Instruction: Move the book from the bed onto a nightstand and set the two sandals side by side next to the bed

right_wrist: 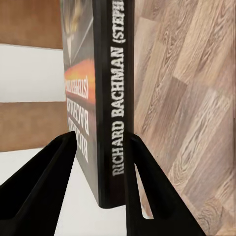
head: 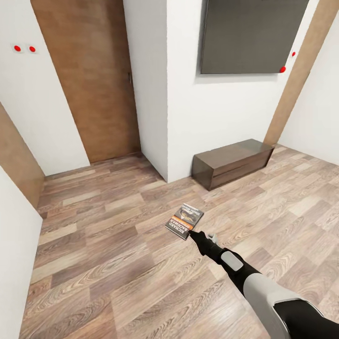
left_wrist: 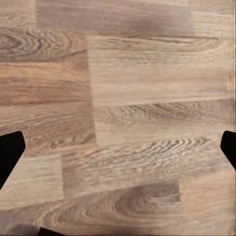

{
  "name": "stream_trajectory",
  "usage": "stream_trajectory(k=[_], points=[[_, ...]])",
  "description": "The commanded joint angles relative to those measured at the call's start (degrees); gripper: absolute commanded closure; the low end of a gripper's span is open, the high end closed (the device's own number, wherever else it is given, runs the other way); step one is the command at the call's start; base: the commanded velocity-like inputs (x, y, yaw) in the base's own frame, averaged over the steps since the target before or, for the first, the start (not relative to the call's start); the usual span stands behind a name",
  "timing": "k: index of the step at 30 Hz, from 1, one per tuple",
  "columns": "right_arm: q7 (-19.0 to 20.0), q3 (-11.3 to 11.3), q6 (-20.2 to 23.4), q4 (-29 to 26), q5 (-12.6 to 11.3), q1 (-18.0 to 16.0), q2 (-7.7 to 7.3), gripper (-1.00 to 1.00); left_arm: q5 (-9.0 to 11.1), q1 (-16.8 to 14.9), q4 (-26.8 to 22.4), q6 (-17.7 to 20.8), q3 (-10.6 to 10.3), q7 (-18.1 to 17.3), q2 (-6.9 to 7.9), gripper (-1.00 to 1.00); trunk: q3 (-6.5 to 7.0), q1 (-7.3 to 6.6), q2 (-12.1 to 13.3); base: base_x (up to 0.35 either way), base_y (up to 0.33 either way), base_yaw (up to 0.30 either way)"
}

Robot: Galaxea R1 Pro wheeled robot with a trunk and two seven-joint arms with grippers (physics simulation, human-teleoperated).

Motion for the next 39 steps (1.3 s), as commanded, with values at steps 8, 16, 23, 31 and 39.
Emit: stream_trajectory(k=[8, 16, 23, 31, 39], points=[[0.07, 0.34, 0.19, 0.01, -0.76, -0.06, -0.01, 1.00, 0.61, -0.02, 0.04, -0.21, -0.47, -0.18, 0.04, -1.00, -0.04, 0.02, -0.02, 0.243, -0.064, -0.269], [0.07, 0.34, 0.19, 0.01, -0.76, -0.06, -0.01, 1.00, 0.61, -0.02, 0.04, -0.21, -0.47, -0.18, 0.13, -1.00, -0.04, 0.02, -0.02, 0.251, -0.009, -0.270], [0.07, 0.34, 0.18, 0.01, -0.76, -0.06, -0.01, 1.00, 0.61, -0.02, 0.04, -0.21, -0.47, -0.18, 0.25, -1.00, -0.04, 0.02, -0.02, 0.263, -0.001, -0.270], [0.07, 0.34, 0.21, 0.01, -0.76, -0.06, -0.01, 1.00, 0.61, -0.02, 0.04, -0.21, -0.45, -0.18, 0.30, -1.00, -0.04, 0.02, -0.02, 0.274, 0.000, -0.270], [0.07, 0.34, 0.23, 0.01, -0.76, -0.06, -0.01, 1.00, 0.61, -0.02, 0.04, -0.21, -0.46, -0.18, 0.29, -1.00, -0.04, 0.02, -0.02, 0.276, 0.000, -0.271]])
